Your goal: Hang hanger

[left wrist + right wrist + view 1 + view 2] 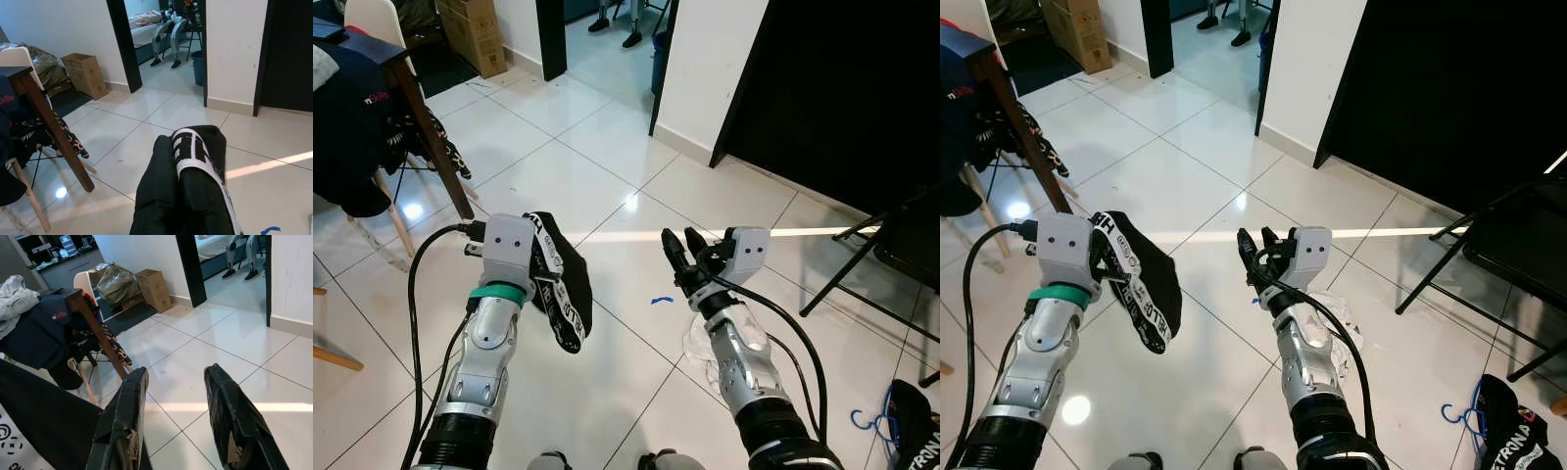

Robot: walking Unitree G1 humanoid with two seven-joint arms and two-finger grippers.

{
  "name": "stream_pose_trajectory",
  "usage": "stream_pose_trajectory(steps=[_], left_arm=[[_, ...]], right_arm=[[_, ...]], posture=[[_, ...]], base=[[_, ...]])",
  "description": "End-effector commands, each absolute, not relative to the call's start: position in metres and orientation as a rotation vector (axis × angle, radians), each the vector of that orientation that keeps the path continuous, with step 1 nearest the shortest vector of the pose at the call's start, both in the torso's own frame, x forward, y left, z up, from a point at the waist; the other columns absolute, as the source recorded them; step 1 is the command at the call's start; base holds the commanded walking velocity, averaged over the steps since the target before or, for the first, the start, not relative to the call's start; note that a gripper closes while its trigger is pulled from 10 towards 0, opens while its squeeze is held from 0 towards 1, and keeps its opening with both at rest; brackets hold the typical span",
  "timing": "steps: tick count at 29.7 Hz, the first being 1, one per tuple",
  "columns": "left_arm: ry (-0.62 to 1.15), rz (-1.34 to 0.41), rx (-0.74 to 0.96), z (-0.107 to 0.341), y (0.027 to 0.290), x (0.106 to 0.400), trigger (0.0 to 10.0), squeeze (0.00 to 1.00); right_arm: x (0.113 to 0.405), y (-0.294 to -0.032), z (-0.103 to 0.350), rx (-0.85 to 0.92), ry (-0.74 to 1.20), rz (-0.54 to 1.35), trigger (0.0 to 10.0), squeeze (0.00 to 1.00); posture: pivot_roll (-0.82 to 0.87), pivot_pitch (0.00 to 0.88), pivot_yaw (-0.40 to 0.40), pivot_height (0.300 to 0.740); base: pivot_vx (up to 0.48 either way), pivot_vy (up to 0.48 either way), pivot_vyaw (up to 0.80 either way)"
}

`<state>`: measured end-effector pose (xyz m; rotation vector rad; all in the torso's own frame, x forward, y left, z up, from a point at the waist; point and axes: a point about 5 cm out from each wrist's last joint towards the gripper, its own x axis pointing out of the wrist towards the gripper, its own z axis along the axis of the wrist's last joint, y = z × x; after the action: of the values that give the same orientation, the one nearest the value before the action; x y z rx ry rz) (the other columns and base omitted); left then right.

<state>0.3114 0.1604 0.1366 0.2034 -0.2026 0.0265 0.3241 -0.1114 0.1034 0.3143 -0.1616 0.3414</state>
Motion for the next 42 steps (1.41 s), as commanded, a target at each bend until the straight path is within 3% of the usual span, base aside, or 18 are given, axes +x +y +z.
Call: stream_pose_trajectory(steps=[1, 20, 42], left_arm=[[-0.186, 0.023, 0.195, 0.134, 0.1606, 0.3119, 10.0, 0.0], [-0.19, -0.022, 0.163, 0.1347, 0.1577, 0.3107, 10.0, 0.0], [-0.196, -0.035, 0.156, 0.1352, 0.1573, 0.3104, 10.0, 0.0]], right_arm=[[0.3235, -0.1136, 0.1003, 0.32, -0.148, 0.327, 10.0, 0.0], [0.3256, -0.1152, 0.1008, 0.322, -0.143, 0.315, 10.0, 0.0], [0.3264, -0.1153, 0.1015, 0.324, -0.145, 0.316, 10.0, 0.0]], posture=[[0.03, 0.065, -0.007, 0.74], [0.04, 0.065, -0.01, 0.74], [0.04, 0.063, -0.008, 0.74]], base=[[0.0, 0.0, 0.0], [0.0, 0.0, 0.0], [0.272, 0.0, 0.0]])
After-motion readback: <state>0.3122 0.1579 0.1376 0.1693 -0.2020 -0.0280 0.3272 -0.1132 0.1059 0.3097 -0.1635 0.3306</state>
